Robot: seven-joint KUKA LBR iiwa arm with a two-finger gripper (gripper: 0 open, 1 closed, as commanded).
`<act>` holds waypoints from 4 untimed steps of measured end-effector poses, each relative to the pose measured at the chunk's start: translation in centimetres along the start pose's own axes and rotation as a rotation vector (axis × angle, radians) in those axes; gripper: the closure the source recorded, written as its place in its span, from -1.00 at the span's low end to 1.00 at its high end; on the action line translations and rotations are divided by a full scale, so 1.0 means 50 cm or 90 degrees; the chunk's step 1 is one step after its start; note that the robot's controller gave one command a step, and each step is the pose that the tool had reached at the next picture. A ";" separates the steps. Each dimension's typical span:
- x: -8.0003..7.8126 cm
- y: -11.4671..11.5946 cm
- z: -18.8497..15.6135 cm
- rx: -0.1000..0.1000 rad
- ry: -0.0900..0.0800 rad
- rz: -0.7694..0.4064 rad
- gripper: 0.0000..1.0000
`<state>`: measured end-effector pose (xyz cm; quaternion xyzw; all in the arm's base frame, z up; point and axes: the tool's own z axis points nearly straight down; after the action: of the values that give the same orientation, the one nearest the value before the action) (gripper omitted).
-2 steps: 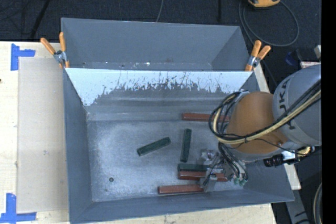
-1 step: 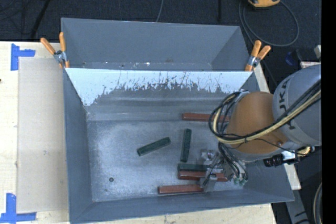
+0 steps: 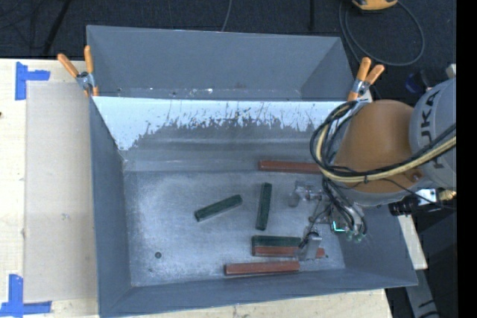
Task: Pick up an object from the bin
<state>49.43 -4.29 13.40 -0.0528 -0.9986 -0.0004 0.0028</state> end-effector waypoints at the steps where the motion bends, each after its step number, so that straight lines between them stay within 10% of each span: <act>1: -0.027 0.003 -0.138 0.000 -0.001 0.000 -1.00; 3: 0.007 0.001 0.040 0.001 -0.005 -0.131 -1.00; 4: -0.022 -0.071 0.109 -0.001 -0.002 -0.100 -1.00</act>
Offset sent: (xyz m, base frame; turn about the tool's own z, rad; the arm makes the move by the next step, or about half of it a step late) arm -0.0215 -0.0065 -0.0397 -0.2407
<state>50.13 -7.93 7.96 0.0257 -0.9997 -0.0009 0.0009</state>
